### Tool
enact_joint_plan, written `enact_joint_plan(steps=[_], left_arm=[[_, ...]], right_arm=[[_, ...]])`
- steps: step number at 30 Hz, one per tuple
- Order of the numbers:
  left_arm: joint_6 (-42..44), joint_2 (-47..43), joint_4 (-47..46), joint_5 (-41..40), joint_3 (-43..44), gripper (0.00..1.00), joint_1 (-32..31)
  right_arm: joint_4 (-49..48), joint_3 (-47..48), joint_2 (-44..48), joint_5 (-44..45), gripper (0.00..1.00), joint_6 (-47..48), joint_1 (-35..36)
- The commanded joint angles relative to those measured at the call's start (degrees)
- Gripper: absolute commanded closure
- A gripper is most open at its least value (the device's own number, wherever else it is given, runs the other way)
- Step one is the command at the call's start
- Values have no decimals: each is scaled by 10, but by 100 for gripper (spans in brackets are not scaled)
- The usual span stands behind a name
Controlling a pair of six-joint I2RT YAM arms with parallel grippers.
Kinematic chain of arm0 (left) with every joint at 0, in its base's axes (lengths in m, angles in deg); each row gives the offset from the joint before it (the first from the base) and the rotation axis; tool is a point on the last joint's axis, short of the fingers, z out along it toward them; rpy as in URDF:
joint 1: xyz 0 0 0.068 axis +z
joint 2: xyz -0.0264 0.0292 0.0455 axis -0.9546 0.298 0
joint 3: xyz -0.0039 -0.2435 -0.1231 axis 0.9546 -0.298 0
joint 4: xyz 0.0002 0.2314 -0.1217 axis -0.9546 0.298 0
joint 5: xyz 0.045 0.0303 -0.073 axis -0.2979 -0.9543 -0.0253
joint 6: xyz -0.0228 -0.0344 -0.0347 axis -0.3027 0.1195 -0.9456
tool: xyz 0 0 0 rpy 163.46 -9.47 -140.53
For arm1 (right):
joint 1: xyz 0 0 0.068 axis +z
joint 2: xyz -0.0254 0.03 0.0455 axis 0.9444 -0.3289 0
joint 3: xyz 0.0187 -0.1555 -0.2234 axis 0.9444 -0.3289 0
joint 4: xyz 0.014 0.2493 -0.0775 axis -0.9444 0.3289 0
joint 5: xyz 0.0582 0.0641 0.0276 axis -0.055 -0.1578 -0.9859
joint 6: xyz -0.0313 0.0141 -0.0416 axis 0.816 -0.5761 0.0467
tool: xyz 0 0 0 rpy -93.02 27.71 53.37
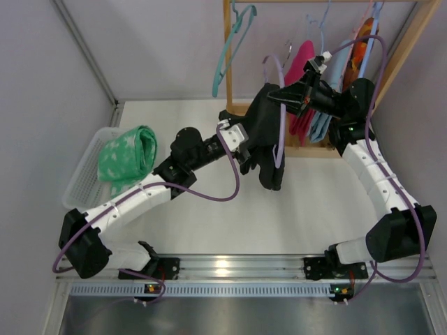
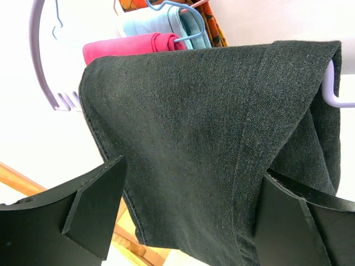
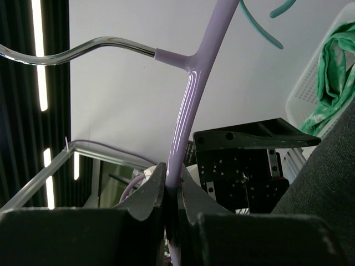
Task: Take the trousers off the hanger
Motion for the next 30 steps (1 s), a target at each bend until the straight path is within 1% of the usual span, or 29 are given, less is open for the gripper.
enact_joint_plan(steps=[1, 14, 24, 30], left_arm=[[-4, 8, -7, 2, 26, 12, 5], [-15, 11, -3, 30, 35, 8, 18], [-5, 13, 18, 57, 36, 5, 24], [-5, 10, 23, 59, 32, 5, 28]], right_arm=[[-90, 22, 31, 9, 100, -15, 6], [-97, 15, 33, 4, 100, -18, 6], [-99, 17, 30, -2, 100, -18, 4], [-98, 20, 29, -6, 100, -17, 4]])
